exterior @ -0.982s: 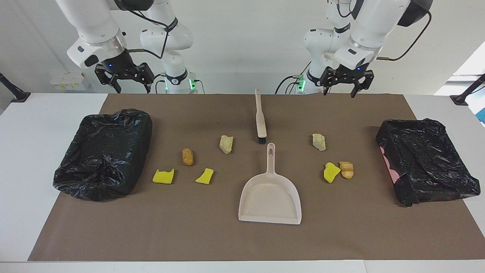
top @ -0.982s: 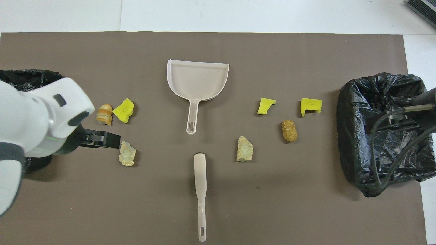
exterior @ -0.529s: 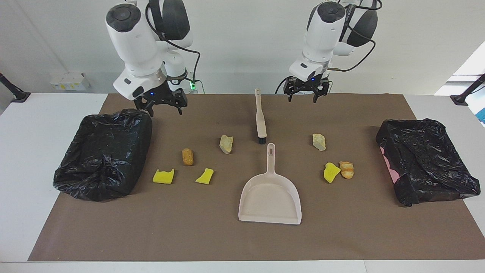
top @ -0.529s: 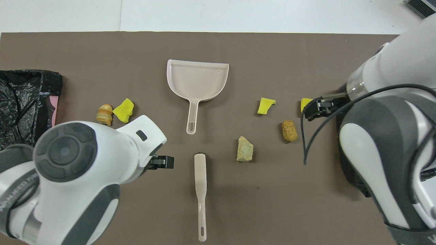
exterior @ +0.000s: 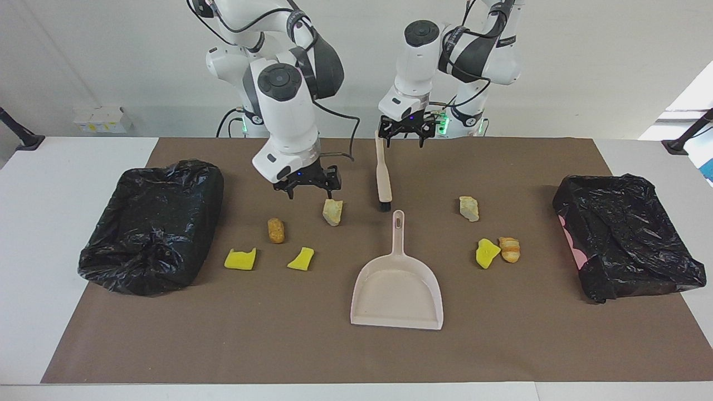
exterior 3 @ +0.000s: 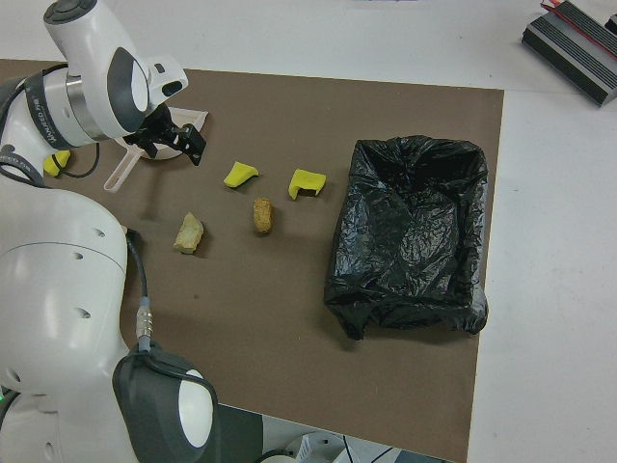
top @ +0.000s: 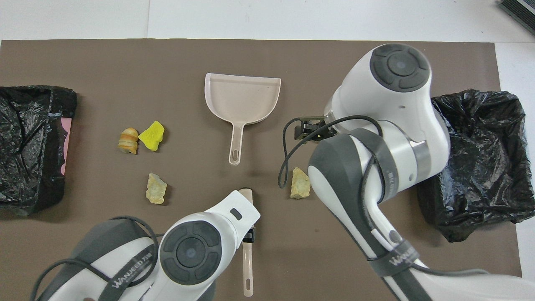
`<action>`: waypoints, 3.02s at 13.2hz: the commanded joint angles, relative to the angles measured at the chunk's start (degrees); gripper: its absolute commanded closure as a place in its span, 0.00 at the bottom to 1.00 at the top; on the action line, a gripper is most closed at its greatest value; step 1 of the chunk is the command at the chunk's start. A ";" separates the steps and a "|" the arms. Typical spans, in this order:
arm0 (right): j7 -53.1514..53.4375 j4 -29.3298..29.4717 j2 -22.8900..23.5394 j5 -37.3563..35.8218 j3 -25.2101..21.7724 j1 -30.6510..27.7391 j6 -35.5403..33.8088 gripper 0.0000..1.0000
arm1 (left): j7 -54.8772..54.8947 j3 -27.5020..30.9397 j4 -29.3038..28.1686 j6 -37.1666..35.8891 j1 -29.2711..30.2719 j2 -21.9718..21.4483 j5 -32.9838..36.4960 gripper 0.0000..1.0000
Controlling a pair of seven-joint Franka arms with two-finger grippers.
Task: Sweep and dump trash in bin
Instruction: 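Grasp the beige dustpan handle with the right gripper, then lift the dustpan with the right gripper while the left gripper lifts the brush, then lower the dustpan near the debris while the left gripper brushes pieces toward it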
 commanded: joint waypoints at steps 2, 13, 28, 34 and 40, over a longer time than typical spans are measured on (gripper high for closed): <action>9.74 4.12 5.87 3.60 -0.15 3.20 4.12 0.00 | -6.86 1.02 -8.91 8.91 -5.69 -0.81 -0.56 0.07; 17.85 19.49 22.04 3.18 -0.15 9.01 10.19 0.00 | -10.91 1.02 -16.22 16.92 -12.20 0.07 -5.02 0.42; 17.06 20.92 26.01 0.89 -0.15 11.74 11.69 0.53 | -10.30 1.90 -12.70 6.12 -0.80 -3.43 -1.88 1.00; 16.79 20.56 25.13 -0.34 -0.15 11.48 9.32 1.00 | -10.38 1.90 -12.35 -4.24 10.71 -6.17 5.14 1.00; 12.42 17.50 18.11 -0.34 -0.58 10.86 5.63 1.00 | -16.34 1.63 -15.77 -6.73 16.88 -10.92 5.51 1.00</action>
